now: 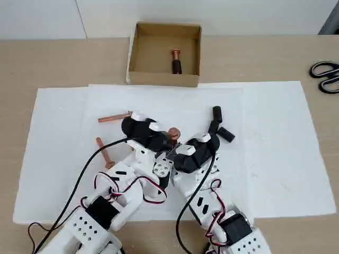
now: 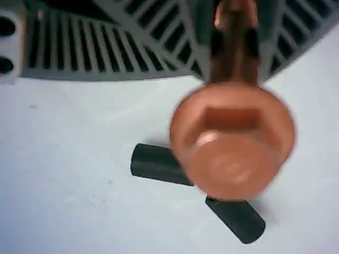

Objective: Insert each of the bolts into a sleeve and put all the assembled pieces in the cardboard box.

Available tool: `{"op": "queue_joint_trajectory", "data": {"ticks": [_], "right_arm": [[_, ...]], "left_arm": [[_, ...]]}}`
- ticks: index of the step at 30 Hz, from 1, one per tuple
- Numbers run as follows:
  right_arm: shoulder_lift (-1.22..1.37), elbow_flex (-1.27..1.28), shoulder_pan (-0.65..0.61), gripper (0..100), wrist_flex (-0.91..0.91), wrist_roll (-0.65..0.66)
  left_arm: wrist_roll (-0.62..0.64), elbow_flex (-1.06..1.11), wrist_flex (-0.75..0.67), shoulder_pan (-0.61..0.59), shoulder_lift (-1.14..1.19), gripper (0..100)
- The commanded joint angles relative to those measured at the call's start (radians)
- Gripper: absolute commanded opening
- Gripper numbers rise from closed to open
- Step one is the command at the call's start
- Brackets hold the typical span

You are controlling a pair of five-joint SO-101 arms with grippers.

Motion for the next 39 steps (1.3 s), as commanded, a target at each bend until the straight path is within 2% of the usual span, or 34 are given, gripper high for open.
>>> {"op": "queue_joint_trajectory", "data": {"ticks": [1, 6, 21, 29, 36, 39], "right_arm": [[-0.002, -0.012, 0.012, 0.4, -0.019, -0.008], [-0.002, -0.012, 0.012, 0.4, -0.019, -0.008], [-0.002, -0.002, 0.012, 0.4, -0.018, -0.008], [-0.004, -0.002, 0.012, 0.4, -0.018, -0.008], [-0.004, -0.002, 0.01, 0.4, -0.018, -0.008], [-0.004, -0.002, 0.012, 0.4, -0.018, -0.008]], "left_arm": [[-0.017, 0.008, 0.044, 0.048, 0.003, 4], [-0.014, -0.028, 0.114, 0.048, 0.003, 7], [-0.014, -0.041, 0.118, 0.048, -0.003, 6], [-0.017, -0.222, 0.402, 0.043, -0.003, 6], [-0.021, -0.325, 0.549, 0.038, -0.003, 6], [-0.021, -0.404, 0.615, -0.034, -0.005, 6]]}}
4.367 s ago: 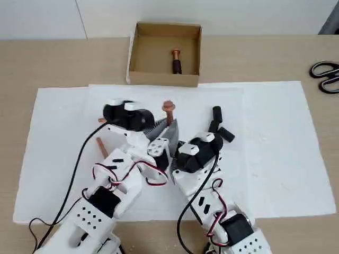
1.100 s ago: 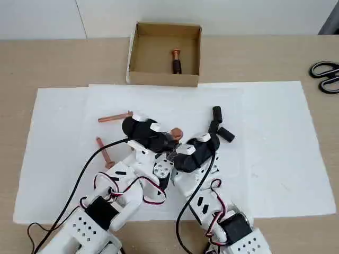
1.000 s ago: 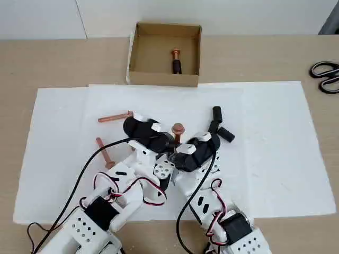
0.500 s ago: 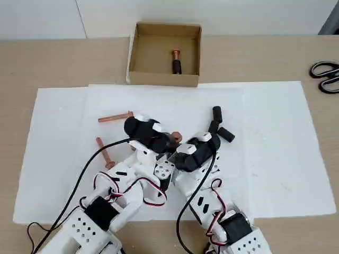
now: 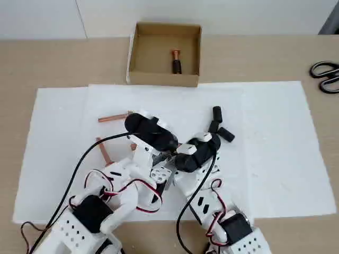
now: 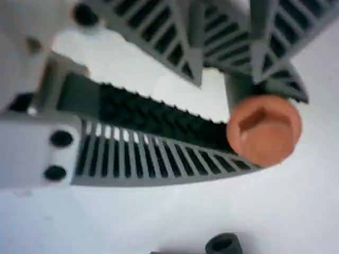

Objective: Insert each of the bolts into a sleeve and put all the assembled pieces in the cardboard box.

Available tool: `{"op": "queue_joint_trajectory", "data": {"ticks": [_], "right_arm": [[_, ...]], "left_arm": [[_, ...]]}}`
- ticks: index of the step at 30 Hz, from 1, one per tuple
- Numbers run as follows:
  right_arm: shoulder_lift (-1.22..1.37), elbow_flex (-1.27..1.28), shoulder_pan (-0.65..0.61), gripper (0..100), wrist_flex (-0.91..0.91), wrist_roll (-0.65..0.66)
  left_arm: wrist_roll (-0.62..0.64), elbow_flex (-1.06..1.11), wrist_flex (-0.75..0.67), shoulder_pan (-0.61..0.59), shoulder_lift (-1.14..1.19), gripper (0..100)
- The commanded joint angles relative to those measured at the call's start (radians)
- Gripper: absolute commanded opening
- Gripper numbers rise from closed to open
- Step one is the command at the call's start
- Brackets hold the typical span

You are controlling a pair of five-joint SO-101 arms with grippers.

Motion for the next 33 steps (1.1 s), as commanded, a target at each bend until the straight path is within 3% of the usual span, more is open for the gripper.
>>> {"op": "queue_joint_trajectory", "data": {"ticks": [1, 6, 10, 13, 17, 26, 33], "right_arm": [[-0.004, -0.006, 0.012, 0.4, -0.018, -0.008], [-0.004, -0.006, 0.015, 0.4, -0.018, -0.008], [-0.004, -0.008, 0.016, 0.4, -0.018, -0.006], [0.004, -0.014, 0.036, 0.4, -0.018, -0.006], [0.007, -0.043, 0.101, 0.4, 0.041, -0.006], [0.008, -0.187, 0.424, 0.4, 0.14, 0.0], [0.262, -0.522, 0.433, 0.4, 0.246, 0.035]], "left_arm": [[-0.009, -0.104, 0.078, -0.087, -0.011, 6], [-0.023, -0.208, 0.089, -0.394, -0.011, 6], [-0.18, -0.208, 0.023, -0.721, -0.011, 6], [-0.315, -0.182, 0.021, -0.879, -0.005, 6], [-0.442, -0.136, 0.137, -0.934, -0.005, 6], [-0.442, -0.076, 0.264, -0.962, -0.003, 6], [-0.442, -0.061, 0.27, -0.962, -0.009, 6]]}}
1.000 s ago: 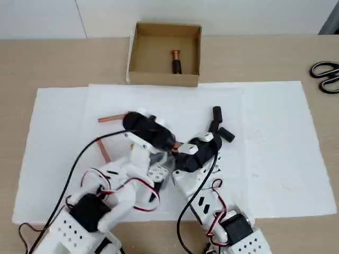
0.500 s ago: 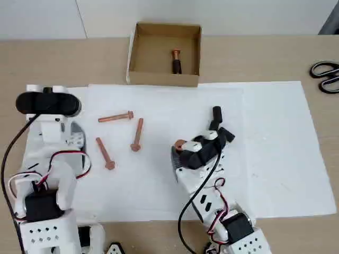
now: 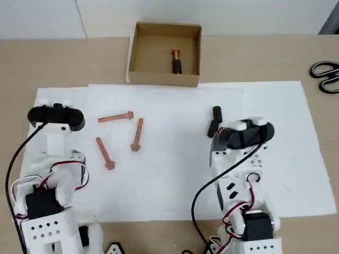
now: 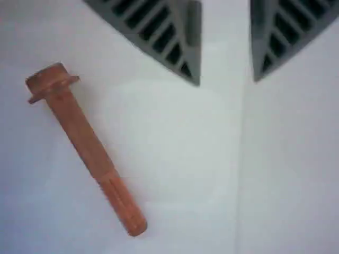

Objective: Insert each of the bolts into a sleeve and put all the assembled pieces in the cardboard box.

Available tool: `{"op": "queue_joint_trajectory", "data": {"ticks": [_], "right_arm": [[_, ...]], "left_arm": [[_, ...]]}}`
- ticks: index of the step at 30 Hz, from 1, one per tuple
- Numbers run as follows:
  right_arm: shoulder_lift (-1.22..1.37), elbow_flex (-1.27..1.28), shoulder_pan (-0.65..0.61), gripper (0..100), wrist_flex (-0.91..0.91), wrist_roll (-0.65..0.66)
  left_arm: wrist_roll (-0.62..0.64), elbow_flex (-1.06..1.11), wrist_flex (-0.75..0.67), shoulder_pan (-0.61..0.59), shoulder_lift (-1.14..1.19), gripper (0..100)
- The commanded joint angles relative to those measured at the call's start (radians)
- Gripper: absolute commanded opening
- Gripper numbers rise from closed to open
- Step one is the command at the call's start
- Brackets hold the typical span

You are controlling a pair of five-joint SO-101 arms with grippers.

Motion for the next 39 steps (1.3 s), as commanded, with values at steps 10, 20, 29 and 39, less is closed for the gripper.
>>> {"op": "queue_joint_trajectory", "data": {"ticks": [10, 20, 29, 39], "right_arm": [[0.88, -0.913, 0.007, 0.4, -0.004, 0.011], [1.451, -1.306, -0.042, 0.4, -0.294, 0.009], [1.906, -1.625, -0.062, 0.4, -0.487, 0.011], [2.312, -2.028, -0.061, 0.4, -0.493, 0.012]], "left_arm": [[-0.002, -0.004, 0.008, -0.003, -0.012, 6], [-0.002, -0.002, 0.009, -0.003, -0.012, 6], [-0.003, 0.019, 0.023, -0.006, -0.012, 6], [-0.003, 0.019, 0.023, -0.003, -0.012, 6]]}}
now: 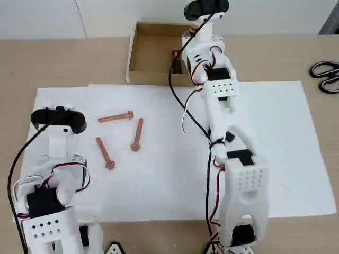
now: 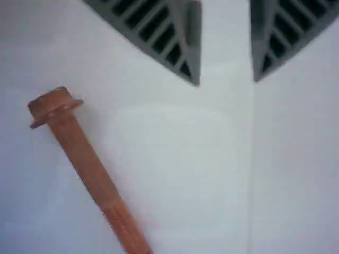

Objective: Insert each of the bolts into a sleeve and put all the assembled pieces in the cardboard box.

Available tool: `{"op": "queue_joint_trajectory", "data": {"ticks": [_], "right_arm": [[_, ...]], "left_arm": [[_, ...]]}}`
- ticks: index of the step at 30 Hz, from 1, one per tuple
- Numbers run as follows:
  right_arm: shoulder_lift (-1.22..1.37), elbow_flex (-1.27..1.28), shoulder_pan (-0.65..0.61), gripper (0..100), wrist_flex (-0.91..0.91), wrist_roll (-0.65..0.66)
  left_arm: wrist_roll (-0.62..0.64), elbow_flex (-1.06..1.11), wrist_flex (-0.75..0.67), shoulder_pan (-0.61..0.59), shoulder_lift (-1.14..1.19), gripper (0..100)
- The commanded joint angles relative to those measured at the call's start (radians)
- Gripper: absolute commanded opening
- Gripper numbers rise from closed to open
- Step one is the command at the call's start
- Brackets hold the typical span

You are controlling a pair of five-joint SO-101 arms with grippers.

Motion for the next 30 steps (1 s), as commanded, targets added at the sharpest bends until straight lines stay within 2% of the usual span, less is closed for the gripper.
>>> {"op": "queue_joint_trajectory", "data": {"ticks": [1, 16, 22, 30], "right_arm": [[0.073, -0.183, -0.004, 0.4, -0.03, 0.008], [0.417, -0.486, -0.005, 1.0, -0.028, 0.011], [0.472, -0.559, -0.005, 12.1, -0.005, 0.011], [0.472, -0.664, -0.004, 12.3, 0.104, 0.011]], "left_arm": [[-0.003, -0.004, 0.0, -0.003, -0.014, 6], [-0.003, -0.004, 0.0, -0.002, -0.014, 6], [-0.006, -0.004, 0.0, -0.002, -0.014, 6], [-0.006, -0.004, 0.0, -0.002, -0.014, 6]]}}
